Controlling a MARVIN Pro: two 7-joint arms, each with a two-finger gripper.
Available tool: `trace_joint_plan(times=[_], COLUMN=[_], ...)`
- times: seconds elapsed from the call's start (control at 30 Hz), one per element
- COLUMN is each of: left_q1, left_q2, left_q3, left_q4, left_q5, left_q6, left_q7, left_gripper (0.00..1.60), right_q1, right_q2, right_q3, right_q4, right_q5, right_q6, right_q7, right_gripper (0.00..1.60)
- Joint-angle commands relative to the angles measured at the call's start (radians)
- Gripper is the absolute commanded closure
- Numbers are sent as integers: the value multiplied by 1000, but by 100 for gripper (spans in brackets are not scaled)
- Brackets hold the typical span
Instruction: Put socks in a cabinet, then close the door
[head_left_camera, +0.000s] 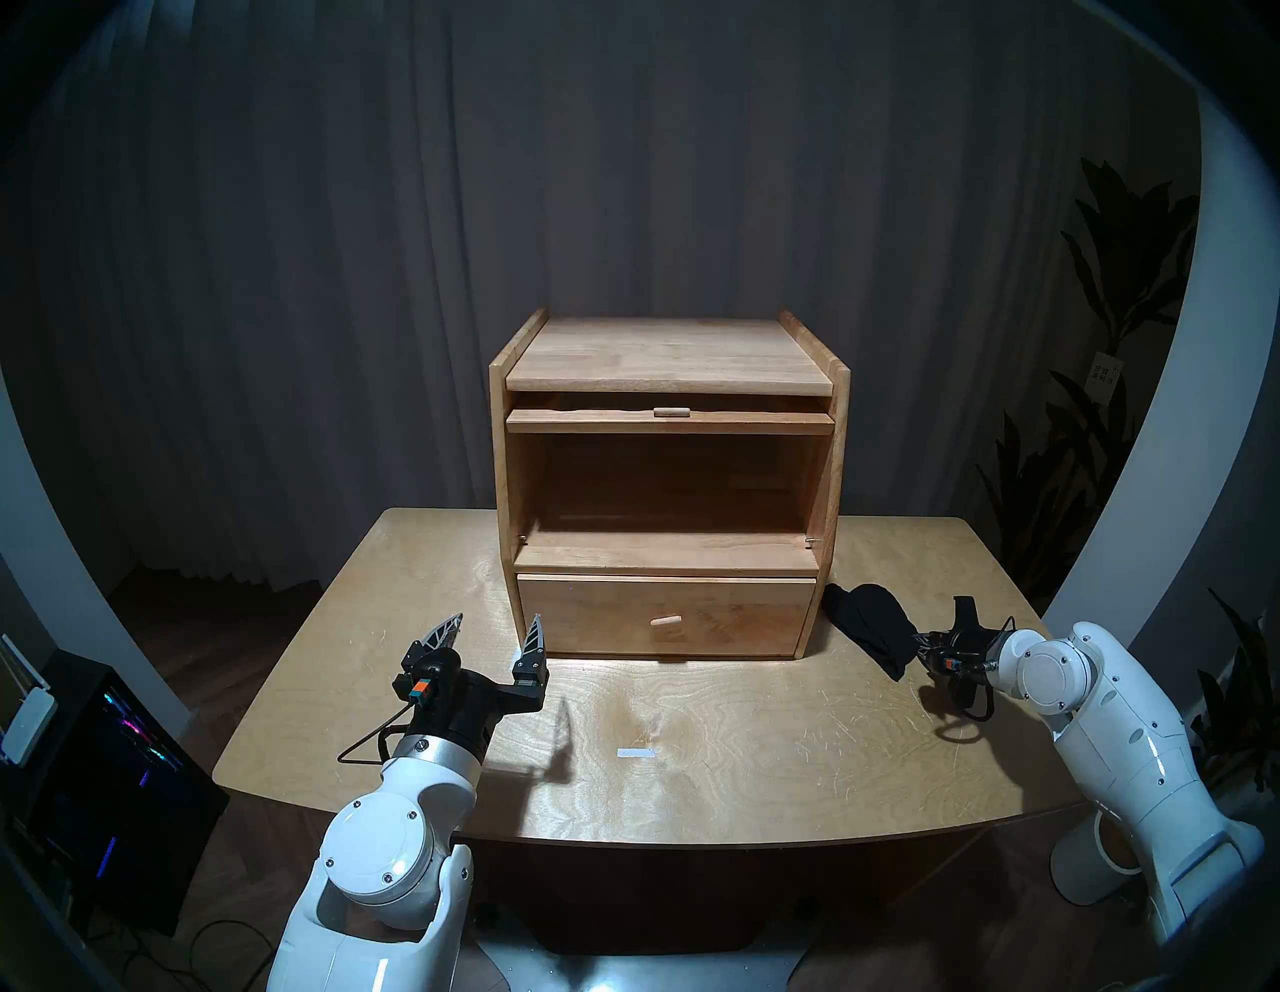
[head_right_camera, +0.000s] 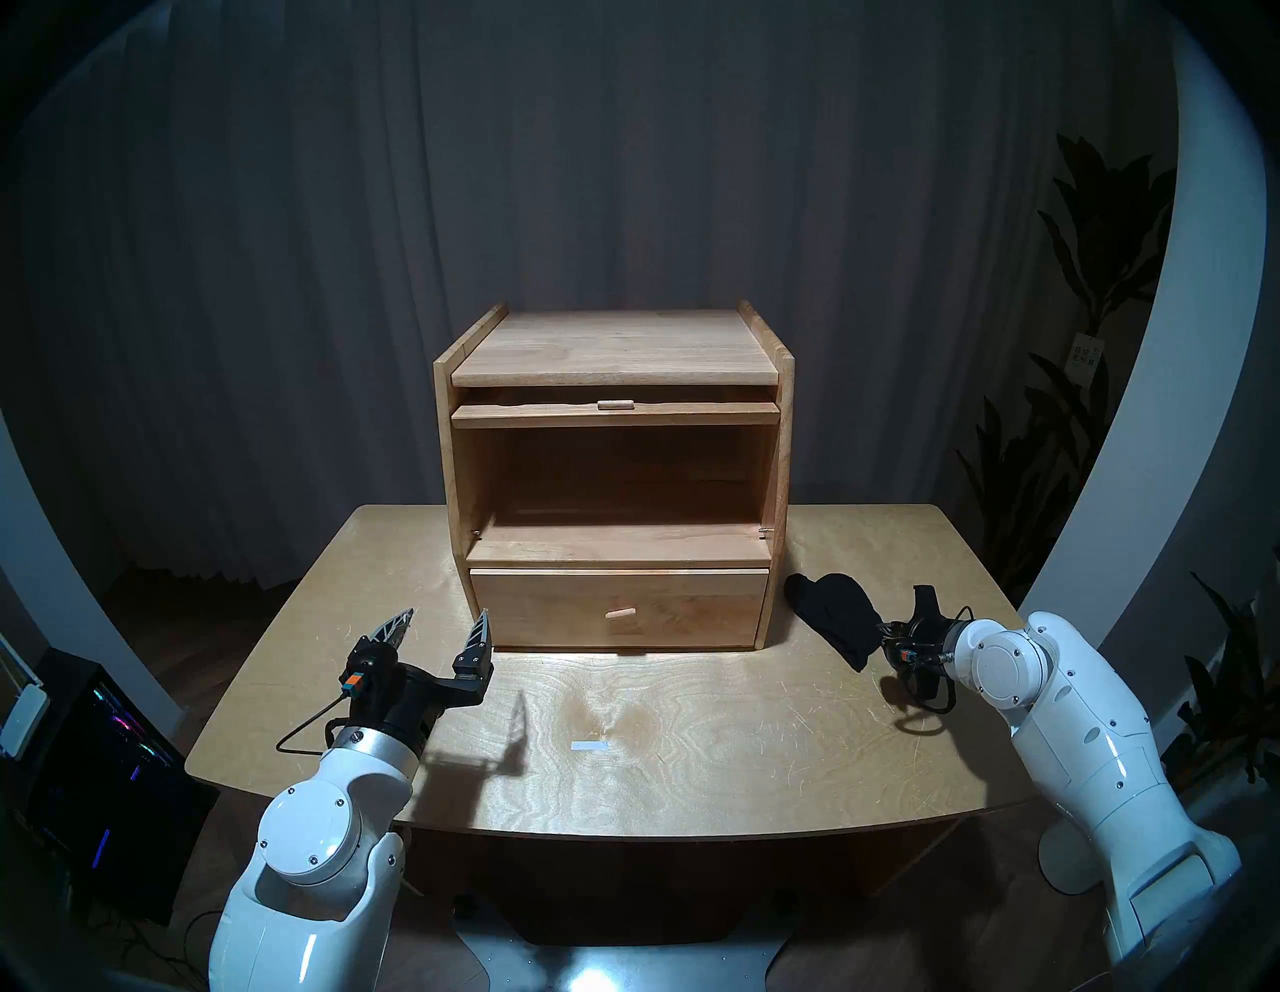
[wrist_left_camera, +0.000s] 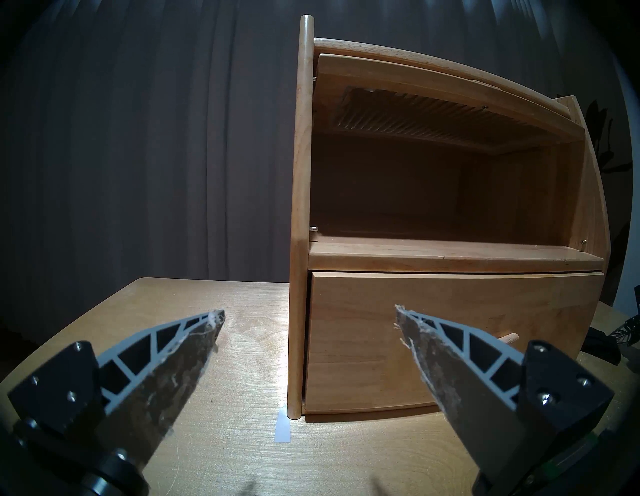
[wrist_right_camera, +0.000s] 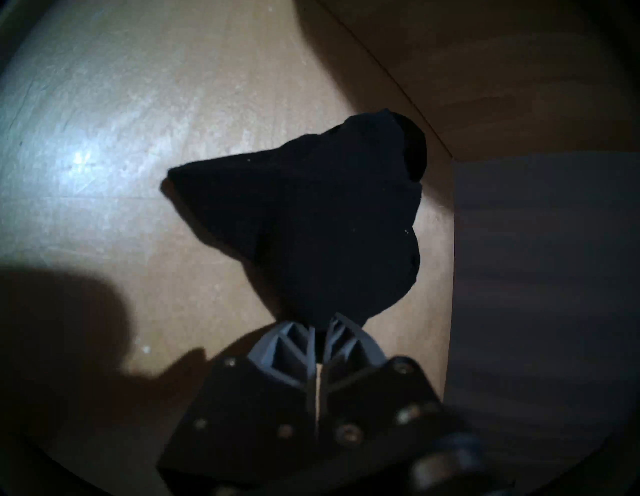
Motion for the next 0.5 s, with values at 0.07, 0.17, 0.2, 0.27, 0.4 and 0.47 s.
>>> trace_joint_plan(times=[0.07,0.17,0.2,0.27,0.4,0.47], left_q1=[-5,-7,-7,-8,-8,-8], left_q2=[1,1,1,2,2,3], left_q3=[1,1,1,2,2,3], left_q4=[-21,-18,-18,-17,-15,-15], left_q5=[0,0,0,0,0,0], left_q6=[-8,-7,-6,-6,-6,-6], left_q7=[-1,1,1,2,4,5], left_gripper=[0,0,0,0,0,0], right_q1=[-26,3,5,5,8,-6], right_q2=[7,5,7,5,-15,-35], right_q3=[153,195,209,242,303,331], right_q4=[-97,-133,-143,-169,-222,-268], right_q5=[173,225,239,275,359,410], right_q6=[-22,-39,-42,-52,-81,-93], right_q7=[-32,-52,-57,-69,-89,-95], right_gripper=[160,160,160,160,160,160])
